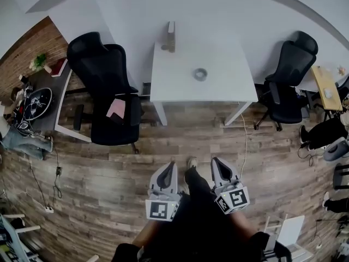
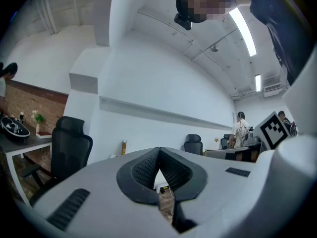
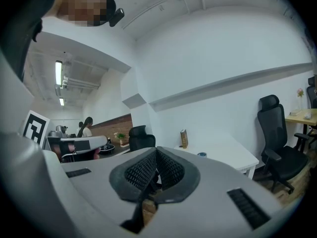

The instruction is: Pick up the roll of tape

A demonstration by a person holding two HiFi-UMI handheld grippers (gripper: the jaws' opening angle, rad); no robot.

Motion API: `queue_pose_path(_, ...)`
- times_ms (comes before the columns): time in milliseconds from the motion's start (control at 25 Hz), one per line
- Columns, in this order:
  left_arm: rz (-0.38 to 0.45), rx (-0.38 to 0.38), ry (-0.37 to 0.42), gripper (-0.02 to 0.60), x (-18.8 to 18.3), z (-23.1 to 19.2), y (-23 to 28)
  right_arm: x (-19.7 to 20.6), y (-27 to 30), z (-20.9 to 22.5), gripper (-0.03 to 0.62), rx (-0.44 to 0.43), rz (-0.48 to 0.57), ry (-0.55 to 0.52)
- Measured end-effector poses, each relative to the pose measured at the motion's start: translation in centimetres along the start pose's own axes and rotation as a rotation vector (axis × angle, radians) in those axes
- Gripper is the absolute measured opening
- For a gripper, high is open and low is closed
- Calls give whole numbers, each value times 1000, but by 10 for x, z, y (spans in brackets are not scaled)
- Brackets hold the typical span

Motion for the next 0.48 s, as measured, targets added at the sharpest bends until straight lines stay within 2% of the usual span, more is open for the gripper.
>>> queue_pose_path(480, -21, 25, 17, 18, -13, -52, 124, -5, 115, 63, 11, 6, 8, 15)
Point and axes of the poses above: the fingertips, and each gripper's own axes: y forward along the fingers, z to its right, x out of its underside, the point moved 9 cm from there along -y, backward along the fingers, and after that the axes turned 6 degrees about -y, right-handed, at the moved point
